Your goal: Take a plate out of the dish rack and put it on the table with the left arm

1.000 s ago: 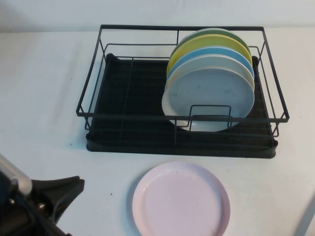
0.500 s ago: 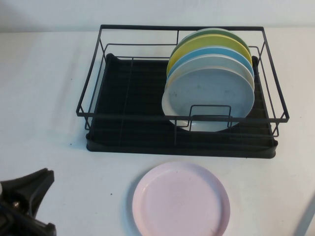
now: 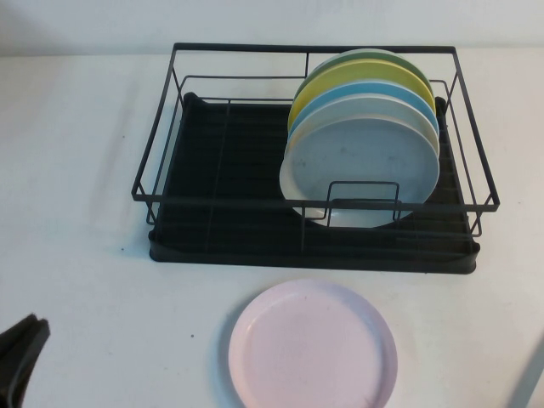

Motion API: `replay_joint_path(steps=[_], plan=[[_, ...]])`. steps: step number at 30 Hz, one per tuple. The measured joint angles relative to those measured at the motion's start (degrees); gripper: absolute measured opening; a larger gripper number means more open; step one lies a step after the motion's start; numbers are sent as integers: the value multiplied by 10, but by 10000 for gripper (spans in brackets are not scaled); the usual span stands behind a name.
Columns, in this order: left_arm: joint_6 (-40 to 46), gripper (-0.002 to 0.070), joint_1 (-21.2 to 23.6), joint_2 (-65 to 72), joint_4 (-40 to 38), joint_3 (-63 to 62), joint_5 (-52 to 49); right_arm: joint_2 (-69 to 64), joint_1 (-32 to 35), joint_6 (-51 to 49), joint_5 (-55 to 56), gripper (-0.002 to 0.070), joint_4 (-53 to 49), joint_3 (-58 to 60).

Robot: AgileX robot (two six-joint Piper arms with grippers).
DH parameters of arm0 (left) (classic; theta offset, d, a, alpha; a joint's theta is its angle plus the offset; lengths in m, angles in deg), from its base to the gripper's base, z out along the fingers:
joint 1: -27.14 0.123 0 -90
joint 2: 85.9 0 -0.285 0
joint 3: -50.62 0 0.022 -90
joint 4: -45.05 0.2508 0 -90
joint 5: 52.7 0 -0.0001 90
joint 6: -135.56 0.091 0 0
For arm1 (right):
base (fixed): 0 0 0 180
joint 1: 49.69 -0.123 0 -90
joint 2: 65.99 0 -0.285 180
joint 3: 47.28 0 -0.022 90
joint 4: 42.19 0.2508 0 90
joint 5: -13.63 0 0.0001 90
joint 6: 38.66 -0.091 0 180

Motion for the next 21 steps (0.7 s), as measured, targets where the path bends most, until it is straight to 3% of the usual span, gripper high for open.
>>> replay_joint_path(steps=[3,6,10,21], plan=[[-309,-1,0,-26,240,0,-52,0,0,0,0,-18,0,0],[-514,-1,0,-49,392,6,-104,0,0,0,0,-18,0,0],[-541,-2,1,-94,435,45,-97,0,0,0,0,-18,0,0],[-529,-3,68,-144,400,98,-99,0,0,0,0,-18,0,0]])
